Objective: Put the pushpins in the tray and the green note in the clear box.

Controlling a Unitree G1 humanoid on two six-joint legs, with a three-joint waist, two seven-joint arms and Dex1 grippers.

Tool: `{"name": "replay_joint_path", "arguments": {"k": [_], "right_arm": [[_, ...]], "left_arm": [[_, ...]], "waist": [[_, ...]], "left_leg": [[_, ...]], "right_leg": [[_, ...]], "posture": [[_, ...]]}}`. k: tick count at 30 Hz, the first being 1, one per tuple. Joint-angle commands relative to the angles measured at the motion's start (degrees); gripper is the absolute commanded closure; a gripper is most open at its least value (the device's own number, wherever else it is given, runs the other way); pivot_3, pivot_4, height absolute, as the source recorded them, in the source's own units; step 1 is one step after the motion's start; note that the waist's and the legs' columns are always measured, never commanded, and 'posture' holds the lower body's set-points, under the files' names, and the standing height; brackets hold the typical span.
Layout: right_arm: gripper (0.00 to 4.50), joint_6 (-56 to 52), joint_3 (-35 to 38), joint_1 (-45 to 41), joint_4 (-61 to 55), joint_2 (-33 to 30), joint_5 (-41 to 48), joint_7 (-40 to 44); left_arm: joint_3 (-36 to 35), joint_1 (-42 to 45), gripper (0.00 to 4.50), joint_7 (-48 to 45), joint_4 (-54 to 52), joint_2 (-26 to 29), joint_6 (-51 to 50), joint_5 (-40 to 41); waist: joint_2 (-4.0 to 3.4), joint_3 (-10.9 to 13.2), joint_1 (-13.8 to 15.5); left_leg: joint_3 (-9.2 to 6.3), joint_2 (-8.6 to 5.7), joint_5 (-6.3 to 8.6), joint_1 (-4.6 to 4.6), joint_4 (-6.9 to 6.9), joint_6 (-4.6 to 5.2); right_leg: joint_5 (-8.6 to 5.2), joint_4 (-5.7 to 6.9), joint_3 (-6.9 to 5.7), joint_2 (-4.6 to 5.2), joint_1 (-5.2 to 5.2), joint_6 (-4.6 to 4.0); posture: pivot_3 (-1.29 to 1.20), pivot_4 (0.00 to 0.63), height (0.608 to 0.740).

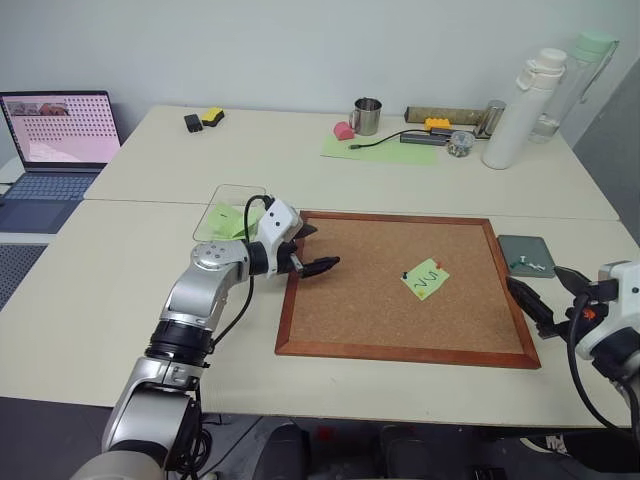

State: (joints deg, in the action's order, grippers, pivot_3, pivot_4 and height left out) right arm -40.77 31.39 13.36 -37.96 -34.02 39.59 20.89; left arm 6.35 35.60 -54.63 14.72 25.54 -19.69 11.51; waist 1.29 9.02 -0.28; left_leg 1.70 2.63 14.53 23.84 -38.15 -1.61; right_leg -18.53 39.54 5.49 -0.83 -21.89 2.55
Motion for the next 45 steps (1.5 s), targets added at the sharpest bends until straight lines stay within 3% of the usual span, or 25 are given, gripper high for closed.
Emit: {"name": "replay_joint_path", "arguments": {"k": [1,3,6,16,17,27,36,45], "right_arm": [[0.0,0.29,0.57,-0.18,-2.04,-0.93,0.92,0.69],[0.0,0.31,0.24,-0.18,-1.94,-1.34,0.91,1.38],[0.0,0.08,-0.04,-0.37,-1.96,-1.82,0.96,1.67],[0.0,1.37,-7.98,-6.12,1.98,-3.07,-2.4,3.44],[0.0,1.68,-9.33,-7.35,2.89,-2.91,-3.11,3.41],[0.0,5.9,-20.1,-17.8,13.14,0.81,-9.97,3.38],[0.0,10.02,-24.73,-22.18,20.67,5.05,-14.26,3.83],[0.0,13.72,-27.45,-26.79,29.53,8.56,-18.61,4.42]], "left_arm": [[-1.54,1.0,0.01,-0.65,-1.04,0.76,0.21,1.3],[-1.73,0.15,0.01,-1.31,-3.04,0.76,-0.71,2.47],[-2.23,-1.08,0.48,-2.49,-6.1,1.02,-2.7,4.76],[-1.0,-3.0,2.43,-4.7,-13.77,1.48,-8.93,9.42],[-0.86,-2.82,2.47,-4.56,-14.01,1.24,-9.17,9.57],[0.85,-3.05,4.47,-2.33,-16.88,-1.6,-9.59,9.28],[5.33,-6.83,4.49,-0.54,-15.75,-4.7,-5.73,6.33],[11.96,-11.29,4.49,3.75,-6.92,-8.52,2.16,-2.06]], "waist": [[0.0,0.0,0.0],[0.0,0.0,0.0],[0.0,0.0,-0.02],[0.0,0.0,-0.14],[0.0,0.0,-0.15],[0.0,0.0,-0.15],[-0.01,0.0,-0.14],[-0.03,-0.02,-0.15]], "left_leg": [[0.0,0.0,0.0,0.0,0.0,0.0],[0.0,0.0,0.0,0.0,0.0,0.0],[0.0,0.02,0.0,0.0,0.0,0.0],[0.0,0.01,0.0,-0.01,-0.05,0.0],[0.0,0.01,0.0,-0.02,-0.06,0.0],[-0.02,0.02,0.0,-0.01,-0.09,0.0],[-0.01,0.03,0.0,-0.02,-0.09,0.0],[0.02,0.02,0.0,0.0,-0.12,0.01]], "right_leg": [[0.0,0.0,0.0,0.0,0.0,0.0],[0.0,0.0,0.0,0.0,0.0,0.0],[0.0,0.0,0.01,0.0,0.0,0.0],[0.0,0.04,0.01,0.0,0.01,0.0],[0.0,0.05,0.0,0.0,0.02,0.0],[0.0,0.06,0.01,-0.03,0.01,0.0],[0.0,0.06,0.02,-0.02,0.0,0.0],[0.0,0.14,0.04,-0.01,-0.07,-0.01]], "posture": [[0.0,0.15,0.74],[0.0,0.15,0.74],[0.0,0.15,0.74],[0.0,0.15,0.74],[0.0,0.15,0.74],[0.0,0.15,0.74],[0.0,0.15,0.74],[0.0,0.15,0.74]]}}
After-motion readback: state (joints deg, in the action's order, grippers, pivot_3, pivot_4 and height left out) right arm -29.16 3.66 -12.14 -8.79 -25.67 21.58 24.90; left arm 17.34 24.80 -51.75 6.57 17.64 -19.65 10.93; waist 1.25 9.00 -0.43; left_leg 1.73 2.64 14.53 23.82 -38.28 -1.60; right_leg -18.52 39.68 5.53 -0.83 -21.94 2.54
